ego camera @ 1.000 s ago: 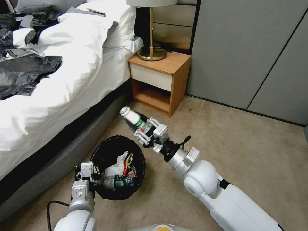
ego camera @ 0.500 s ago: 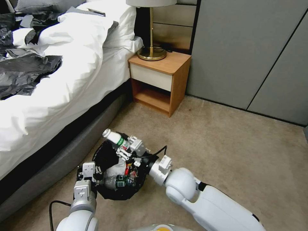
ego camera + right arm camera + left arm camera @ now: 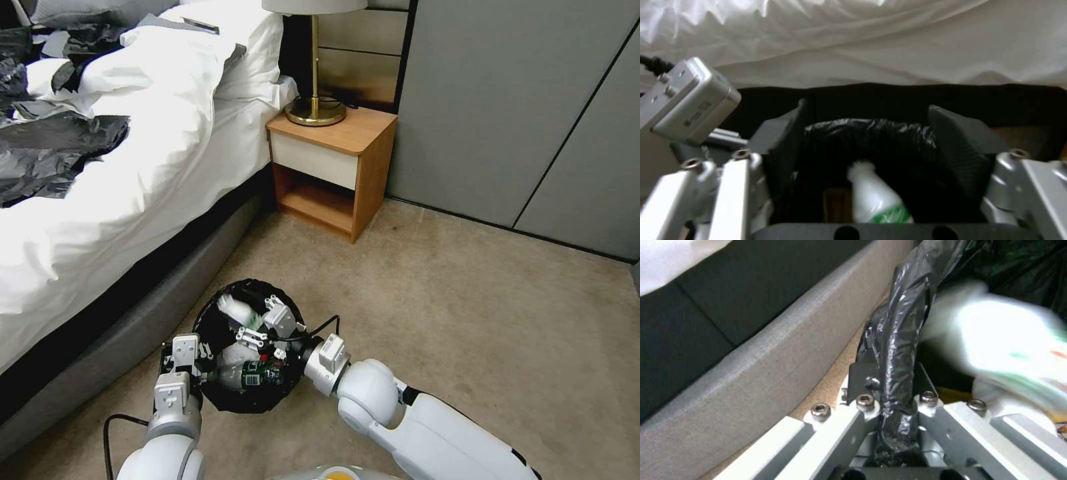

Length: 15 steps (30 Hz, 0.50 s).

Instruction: Pick up the trash bin, then pick up the garbage from the floor and place it into the trash bin.

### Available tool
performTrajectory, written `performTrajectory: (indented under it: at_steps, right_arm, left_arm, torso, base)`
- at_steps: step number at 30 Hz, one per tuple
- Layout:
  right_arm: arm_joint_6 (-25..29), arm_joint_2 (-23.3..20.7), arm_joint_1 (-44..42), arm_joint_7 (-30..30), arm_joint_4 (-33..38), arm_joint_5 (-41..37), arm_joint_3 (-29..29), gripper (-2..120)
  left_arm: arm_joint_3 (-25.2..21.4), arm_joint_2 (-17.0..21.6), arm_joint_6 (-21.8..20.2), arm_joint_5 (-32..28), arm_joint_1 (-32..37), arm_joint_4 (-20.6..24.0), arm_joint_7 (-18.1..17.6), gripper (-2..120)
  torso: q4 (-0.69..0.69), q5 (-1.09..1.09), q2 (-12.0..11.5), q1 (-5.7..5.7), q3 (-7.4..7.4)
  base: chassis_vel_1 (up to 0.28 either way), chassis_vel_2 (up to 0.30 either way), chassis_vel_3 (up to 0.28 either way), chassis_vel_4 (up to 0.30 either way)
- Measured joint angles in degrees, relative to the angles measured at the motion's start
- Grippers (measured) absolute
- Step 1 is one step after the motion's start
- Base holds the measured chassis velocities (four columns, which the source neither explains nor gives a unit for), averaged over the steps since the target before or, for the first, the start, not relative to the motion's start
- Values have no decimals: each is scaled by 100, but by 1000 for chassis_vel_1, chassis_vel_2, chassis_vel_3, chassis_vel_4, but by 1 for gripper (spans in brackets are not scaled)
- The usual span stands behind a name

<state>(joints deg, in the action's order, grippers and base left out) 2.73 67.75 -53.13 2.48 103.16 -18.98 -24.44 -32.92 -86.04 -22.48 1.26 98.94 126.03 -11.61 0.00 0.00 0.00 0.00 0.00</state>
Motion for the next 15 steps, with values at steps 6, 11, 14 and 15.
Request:
performTrajectory:
  at_steps: [6,11,14,15]
  right_arm:
    - [0,-72,-56,7,62,26,51,98]
    - [-1,-87,-74,8,94,43,71,100]
    - [-2,-94,-75,8,117,45,82,100]
    - [-2,-95,-75,8,134,47,88,100]
  left_arm:
    - [-4,-2,-5,0,-15,2,0,0]
    - [-3,-3,-10,3,-24,2,0,0]
    - [-4,-1,-13,3,-26,2,0,0]
    - [-5,0,-14,3,-28,2,0,0]
  torso:
    - [0,0,0,0,0]
    - [0,0,0,0,0]
    - [0,0,0,0,0]
    - [0,0,0,0,0]
  base:
    - [0,0,0,0]
    - [0,0,0,0]
    - [0,0,0,0]
    - [0,0,0,0]
